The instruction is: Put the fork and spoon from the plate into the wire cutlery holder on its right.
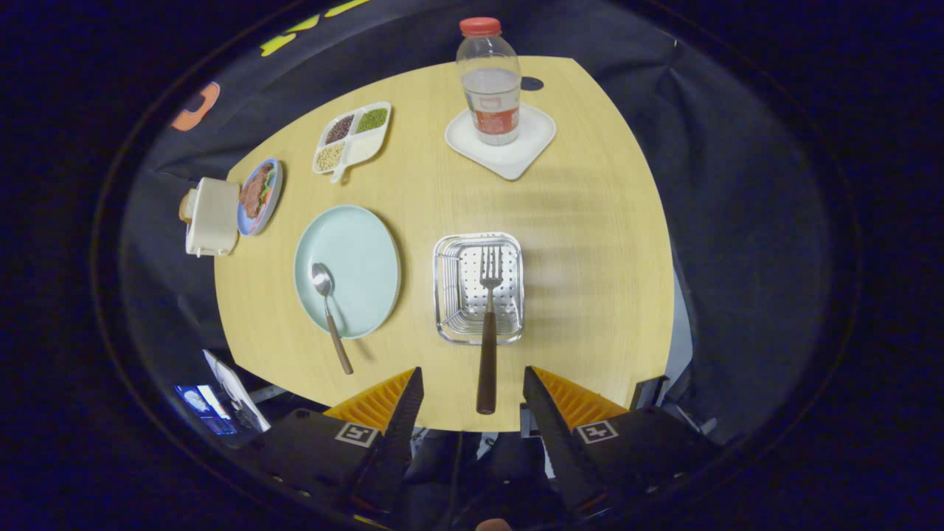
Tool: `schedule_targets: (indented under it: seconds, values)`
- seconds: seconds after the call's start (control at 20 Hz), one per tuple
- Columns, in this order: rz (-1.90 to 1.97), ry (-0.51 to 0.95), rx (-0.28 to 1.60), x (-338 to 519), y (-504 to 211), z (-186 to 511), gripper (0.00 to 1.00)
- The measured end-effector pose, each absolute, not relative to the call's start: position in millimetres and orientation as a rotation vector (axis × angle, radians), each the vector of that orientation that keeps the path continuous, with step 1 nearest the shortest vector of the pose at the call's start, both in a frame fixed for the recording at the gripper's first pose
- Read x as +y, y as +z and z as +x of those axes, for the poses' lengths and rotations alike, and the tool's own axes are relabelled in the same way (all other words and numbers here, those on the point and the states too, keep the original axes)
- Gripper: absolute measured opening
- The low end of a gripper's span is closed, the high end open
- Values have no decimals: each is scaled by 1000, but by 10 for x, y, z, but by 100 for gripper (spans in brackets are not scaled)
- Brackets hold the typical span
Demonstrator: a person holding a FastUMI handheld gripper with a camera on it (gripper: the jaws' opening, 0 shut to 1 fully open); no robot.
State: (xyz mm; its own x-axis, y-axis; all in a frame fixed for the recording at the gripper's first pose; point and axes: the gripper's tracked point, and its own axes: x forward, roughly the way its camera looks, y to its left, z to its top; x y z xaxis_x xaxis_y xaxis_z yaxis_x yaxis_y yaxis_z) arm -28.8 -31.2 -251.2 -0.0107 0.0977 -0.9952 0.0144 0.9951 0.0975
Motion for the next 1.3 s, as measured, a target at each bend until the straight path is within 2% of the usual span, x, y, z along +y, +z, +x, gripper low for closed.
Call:
schedule_targets:
  seconds: [0.1,0.4,0.55,0.75,1.15,1.3]
  values:
    - [56,74,1534,-187,-2426,-225,91]
    - [-7,176,1475,515,-2327,-309,94]
    - [-42,254,1478,918,-2447,-461,96]
    - [-95,287,1520,1286,-2797,-714,97]
    - [-123,255,1586,1633,-3525,-927,95]
    - [-129,239,1592,1682,-3692,-894,73]
